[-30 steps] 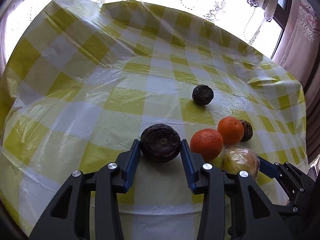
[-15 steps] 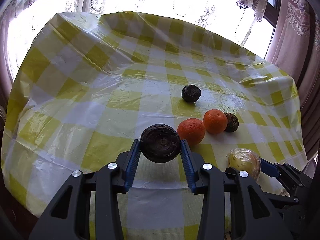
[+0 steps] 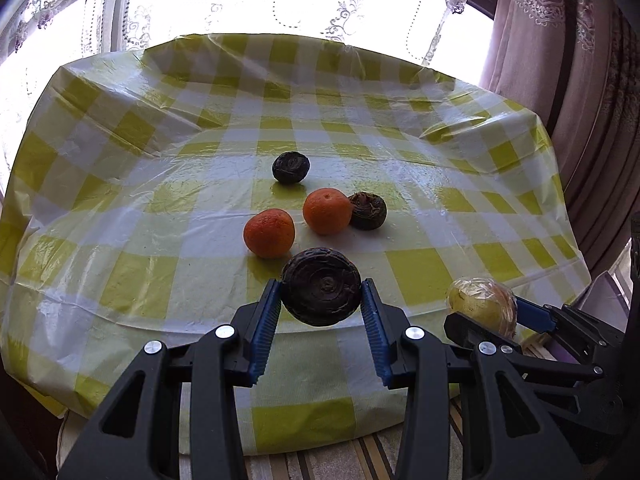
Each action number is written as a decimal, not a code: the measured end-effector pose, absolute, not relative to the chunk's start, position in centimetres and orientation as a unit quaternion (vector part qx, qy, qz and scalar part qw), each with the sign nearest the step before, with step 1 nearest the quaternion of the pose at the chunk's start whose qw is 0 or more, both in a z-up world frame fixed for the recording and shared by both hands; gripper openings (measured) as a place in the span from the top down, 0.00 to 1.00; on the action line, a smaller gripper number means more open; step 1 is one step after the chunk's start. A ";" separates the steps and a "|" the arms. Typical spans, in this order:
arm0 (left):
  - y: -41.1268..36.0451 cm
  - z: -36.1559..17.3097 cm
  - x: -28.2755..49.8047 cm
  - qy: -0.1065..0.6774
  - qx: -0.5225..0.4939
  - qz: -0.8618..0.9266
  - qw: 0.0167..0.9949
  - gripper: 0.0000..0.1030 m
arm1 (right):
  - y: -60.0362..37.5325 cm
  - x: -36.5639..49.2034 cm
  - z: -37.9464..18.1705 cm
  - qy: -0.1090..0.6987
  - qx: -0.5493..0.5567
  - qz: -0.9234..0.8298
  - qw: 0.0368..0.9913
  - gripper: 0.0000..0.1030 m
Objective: Organize fruits
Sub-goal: 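Carry the dried fruit and grapefruit over the white box with both tools, then open the right tool to drop the grapefruit while the left tool releases the dried fruit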
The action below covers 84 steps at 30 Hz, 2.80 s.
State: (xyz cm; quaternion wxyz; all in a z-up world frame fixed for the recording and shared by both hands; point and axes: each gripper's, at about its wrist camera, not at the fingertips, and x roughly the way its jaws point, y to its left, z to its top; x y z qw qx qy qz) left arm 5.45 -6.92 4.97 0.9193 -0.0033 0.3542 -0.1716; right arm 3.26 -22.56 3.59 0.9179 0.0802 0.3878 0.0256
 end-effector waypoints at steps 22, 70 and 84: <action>-25.1 4.9 -3.7 0.332 0.124 -0.348 0.868 0.62 | -39.8 -9.0 5.5 0.362 0.136 -0.121 0.914 0.38; -42.8 -4.6 -9.7 0.394 0.399 -0.411 0.719 0.62 | -52.7 -10.0 -3.9 0.541 0.083 -0.260 0.796 0.37; -43.2 -5.4 -9.8 0.405 0.395 -0.427 0.705 0.53 | -53.5 -9.8 -4.8 0.548 0.073 -0.265 0.790 0.26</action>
